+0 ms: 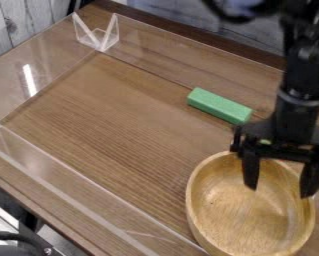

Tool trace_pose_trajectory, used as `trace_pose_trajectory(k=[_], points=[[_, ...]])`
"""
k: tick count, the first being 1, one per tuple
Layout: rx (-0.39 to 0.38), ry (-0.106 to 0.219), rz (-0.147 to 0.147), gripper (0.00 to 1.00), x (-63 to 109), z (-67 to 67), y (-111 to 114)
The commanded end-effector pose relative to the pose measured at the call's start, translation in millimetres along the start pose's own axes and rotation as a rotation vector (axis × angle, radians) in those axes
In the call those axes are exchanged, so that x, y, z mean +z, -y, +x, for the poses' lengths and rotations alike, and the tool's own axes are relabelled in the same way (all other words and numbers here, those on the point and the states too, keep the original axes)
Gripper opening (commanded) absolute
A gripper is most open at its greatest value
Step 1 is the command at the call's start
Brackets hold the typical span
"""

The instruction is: Move the red fruit to the left

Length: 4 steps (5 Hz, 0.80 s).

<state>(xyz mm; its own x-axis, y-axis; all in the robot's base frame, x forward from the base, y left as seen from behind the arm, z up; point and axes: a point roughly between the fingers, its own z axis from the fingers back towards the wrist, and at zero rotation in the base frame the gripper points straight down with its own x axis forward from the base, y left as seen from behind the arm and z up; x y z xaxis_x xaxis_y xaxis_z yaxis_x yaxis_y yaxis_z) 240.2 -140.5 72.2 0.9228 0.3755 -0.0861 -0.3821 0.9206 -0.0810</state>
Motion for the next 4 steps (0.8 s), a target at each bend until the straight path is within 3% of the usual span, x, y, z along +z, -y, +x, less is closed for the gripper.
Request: trace_pose_trajectory(k=[1,2,3,4], points=[[0.174,0.084,-0.087,1.0,2.5,-7.1,3.1],[0.162,0.109,-0.122,1.0,9.5,-9.4,2.8],[0.147,0.127,-0.131,1.0,14.1,-10.5,3.6],[0.195,0.147,-0.137,1.0,8.5,-10.8,3.8]])
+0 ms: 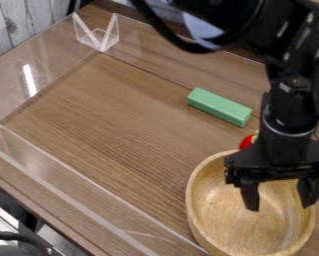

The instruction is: Move the red fruit to the left

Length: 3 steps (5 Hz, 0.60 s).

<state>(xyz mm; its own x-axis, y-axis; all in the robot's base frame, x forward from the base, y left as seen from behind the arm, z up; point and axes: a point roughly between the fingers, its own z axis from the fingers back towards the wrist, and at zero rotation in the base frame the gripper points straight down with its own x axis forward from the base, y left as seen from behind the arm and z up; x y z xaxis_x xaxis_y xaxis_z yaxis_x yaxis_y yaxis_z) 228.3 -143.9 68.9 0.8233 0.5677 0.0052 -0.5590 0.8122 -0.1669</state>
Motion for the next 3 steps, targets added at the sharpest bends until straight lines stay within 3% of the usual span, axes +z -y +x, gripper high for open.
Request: trace_pose_trajectory(k=[1,3], points=[[0.033,0.049,-0.051,1.0,6.9,2.7,6.2],[-0.045,0.062,-0.052,1.0,0.6,22.3,12.9]])
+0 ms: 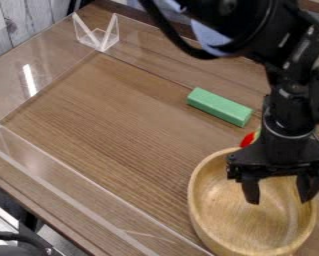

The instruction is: Move the red fruit to the left

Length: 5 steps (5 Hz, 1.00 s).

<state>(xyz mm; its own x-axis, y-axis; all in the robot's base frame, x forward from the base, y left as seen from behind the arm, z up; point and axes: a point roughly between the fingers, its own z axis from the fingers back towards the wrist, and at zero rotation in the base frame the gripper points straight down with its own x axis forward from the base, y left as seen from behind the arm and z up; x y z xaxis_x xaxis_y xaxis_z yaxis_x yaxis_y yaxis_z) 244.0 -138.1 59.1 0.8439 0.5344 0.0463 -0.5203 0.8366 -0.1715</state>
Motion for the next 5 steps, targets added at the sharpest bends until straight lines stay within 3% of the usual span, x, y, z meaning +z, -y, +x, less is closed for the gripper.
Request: trace_pose_trajectory(k=[1,2,5], points=[[-0.079,0.02,-0.059,1.0,6.3,11.0,14.5],[-0.167,0.015,-0.069,1.0,5.7,12.6,18.9],[-0.107,0.061,-0.076,1.0,35.8,6.5,20.9]])
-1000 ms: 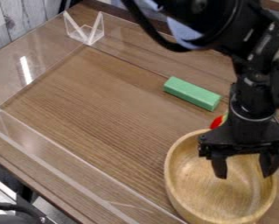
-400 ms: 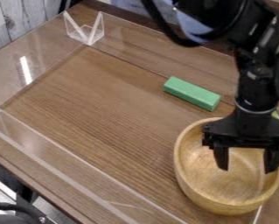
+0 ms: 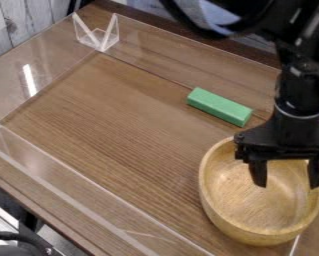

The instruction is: Move the red fruit to the left

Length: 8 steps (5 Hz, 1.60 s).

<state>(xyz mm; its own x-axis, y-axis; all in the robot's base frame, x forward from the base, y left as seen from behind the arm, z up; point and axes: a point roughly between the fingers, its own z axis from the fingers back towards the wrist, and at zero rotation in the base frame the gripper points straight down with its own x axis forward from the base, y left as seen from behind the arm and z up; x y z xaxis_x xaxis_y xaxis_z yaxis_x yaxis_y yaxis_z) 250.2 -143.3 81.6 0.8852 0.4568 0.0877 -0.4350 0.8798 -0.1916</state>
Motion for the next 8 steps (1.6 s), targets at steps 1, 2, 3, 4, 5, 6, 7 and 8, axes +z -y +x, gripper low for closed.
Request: trace_pose_trajectory(k=[1,2,3,4,5,6,7,8], points=[[-0.001,0.042,-0.051,1.0,16.1,2.0,8.6],[0.04,0.05,-0.029,1.0,1.6,8.1,-3.8],[0.087,0.062,-0.015,1.0,-10.9,16.3,-16.6],[0.128,0.076,-0.019,0.0,-10.6,25.0,-28.5],[0.096,0.085,-0.043,0.0,21.1,36.3,-35.2],[0.07,0.083,-0.058,0.0,49.8,50.3,-51.4],[0.036,0.084,-0.073,0.0,58.6,56.5,-77.9],[0.052,0.089,-0.076,0.0,53.6,54.4,-89.9]])
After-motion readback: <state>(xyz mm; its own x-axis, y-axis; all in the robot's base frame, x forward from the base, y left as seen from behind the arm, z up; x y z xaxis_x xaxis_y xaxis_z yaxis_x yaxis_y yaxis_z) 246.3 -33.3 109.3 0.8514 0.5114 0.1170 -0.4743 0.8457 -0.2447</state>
